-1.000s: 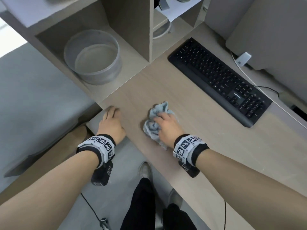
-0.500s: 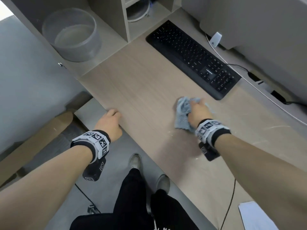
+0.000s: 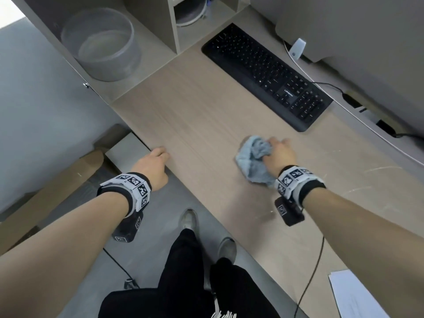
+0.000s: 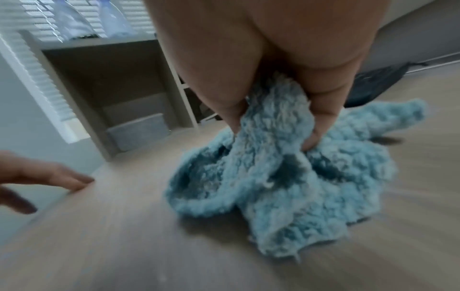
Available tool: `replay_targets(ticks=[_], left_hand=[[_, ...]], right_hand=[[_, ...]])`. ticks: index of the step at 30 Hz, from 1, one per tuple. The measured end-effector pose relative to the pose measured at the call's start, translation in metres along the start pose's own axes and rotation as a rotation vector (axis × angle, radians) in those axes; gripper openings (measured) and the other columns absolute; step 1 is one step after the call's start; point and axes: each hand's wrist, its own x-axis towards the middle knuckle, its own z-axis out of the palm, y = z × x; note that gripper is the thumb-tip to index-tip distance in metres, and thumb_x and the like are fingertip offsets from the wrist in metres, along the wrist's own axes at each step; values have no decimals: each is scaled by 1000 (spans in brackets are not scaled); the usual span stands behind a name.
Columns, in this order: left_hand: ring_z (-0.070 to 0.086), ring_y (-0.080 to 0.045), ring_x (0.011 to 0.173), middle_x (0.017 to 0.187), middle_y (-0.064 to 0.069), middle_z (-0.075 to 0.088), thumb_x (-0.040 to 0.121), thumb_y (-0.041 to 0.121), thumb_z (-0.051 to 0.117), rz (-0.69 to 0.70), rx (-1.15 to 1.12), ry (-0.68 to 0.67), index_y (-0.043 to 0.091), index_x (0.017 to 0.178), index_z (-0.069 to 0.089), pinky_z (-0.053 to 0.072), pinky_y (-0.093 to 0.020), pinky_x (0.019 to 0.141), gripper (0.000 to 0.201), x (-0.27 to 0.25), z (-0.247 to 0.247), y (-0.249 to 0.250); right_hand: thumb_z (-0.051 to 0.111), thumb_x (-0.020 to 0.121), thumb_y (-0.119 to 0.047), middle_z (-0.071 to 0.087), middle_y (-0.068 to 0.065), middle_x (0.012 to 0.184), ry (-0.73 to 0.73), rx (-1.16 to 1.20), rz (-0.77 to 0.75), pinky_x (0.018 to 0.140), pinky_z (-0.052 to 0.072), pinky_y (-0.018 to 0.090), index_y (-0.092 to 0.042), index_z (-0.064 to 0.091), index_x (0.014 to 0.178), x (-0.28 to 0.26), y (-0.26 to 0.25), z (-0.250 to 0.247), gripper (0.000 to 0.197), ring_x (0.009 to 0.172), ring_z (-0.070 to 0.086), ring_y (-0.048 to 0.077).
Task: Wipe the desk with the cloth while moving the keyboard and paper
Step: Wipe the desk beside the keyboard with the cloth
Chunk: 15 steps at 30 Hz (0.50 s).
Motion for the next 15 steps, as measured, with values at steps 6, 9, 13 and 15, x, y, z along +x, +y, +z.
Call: replay_targets(ticks=[6, 9, 13, 15], left_hand=[[43, -28, 132, 157, 1, 24, 79, 3, 51, 3, 25, 33, 14, 141, 42, 39, -33, 102, 64, 1, 1, 3], [41, -27, 134, 154, 0, 30, 77, 3, 51, 21, 63, 25, 16, 140, 45, 37, -33, 104, 65, 5, -6, 0], [38, -26, 132, 142, -1, 43, 77, 2, 50, 13, 44, 43, 16, 132, 54, 37, -35, 107, 57, 15, -12, -3], [38, -27, 131, 137, -3, 46, 79, 5, 50, -6, 35, 31, 16, 128, 56, 39, -39, 106, 51, 22, -19, -3]], right_hand=[[42, 94, -1, 28, 18, 145, -160, -57, -229, 87, 47, 39, -16, 33, 145, -37, -70, 43, 54, 111, 57, 37], [51, 91, -6, 32, 6, 139, -255, 8, -482, 83, 49, 30, -25, 41, 140, -67, -102, 67, 53, 95, 57, 23], [51, 91, -8, 41, 7, 135, -224, 128, -365, 93, 47, 37, -23, 52, 132, -41, -81, 42, 43, 105, 57, 27], [53, 91, -8, 41, 11, 136, -4, 159, -149, 97, 43, 39, -21, 47, 136, -7, -50, 16, 48, 115, 53, 32]])
